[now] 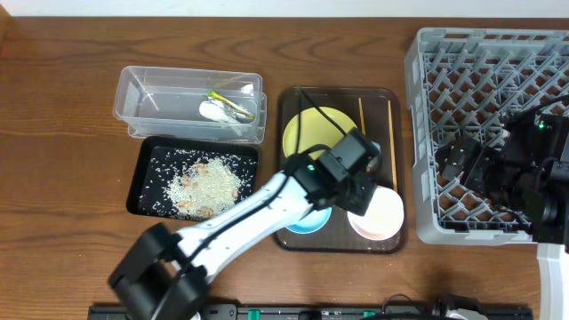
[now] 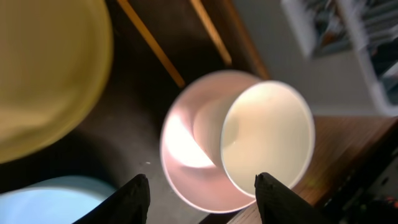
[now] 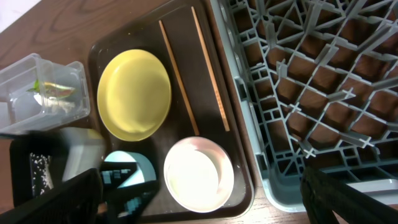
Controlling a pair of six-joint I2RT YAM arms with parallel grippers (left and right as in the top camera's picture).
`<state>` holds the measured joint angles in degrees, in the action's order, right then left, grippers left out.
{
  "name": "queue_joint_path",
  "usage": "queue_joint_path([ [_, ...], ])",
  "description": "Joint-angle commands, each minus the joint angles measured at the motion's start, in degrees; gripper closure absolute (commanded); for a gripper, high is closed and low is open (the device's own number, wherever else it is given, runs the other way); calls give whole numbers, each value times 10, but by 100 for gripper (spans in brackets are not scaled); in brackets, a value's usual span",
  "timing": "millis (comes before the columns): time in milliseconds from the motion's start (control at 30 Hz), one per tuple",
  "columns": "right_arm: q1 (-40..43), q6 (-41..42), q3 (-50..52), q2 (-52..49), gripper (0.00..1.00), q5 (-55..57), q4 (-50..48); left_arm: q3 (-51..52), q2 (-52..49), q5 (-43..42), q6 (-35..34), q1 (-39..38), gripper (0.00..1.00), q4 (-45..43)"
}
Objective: Sort waste into correct bins and load items into the dishwasher rack
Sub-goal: 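Return the blue bowl to the brown tray and reach for the white cup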
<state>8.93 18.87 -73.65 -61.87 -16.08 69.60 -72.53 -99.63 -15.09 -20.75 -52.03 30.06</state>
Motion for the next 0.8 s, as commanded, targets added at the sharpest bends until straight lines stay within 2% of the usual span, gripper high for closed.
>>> queue_joint_path([
  [0,-2,4,-1,0,1,0,0,-5,-13,-14,19,-19,44,-6],
  [67,-2,4,-1,0,1,0,1,-5,-18,-13,21,-29,44,-11],
  [200,-2,4,-1,0,1,0,1,-5,-26,13,21,-40,57,-10],
  [500,-2,4,-1,0,1,0,5,-8,-43,27,21,-38,94,-9],
  [667,-2,3,-1,0,1,0,7,-30,-25,9,20,-17,94,12],
  [767,-2,3,-1,0,1,0,7,-38,6,-35,20,12,94,14],
])
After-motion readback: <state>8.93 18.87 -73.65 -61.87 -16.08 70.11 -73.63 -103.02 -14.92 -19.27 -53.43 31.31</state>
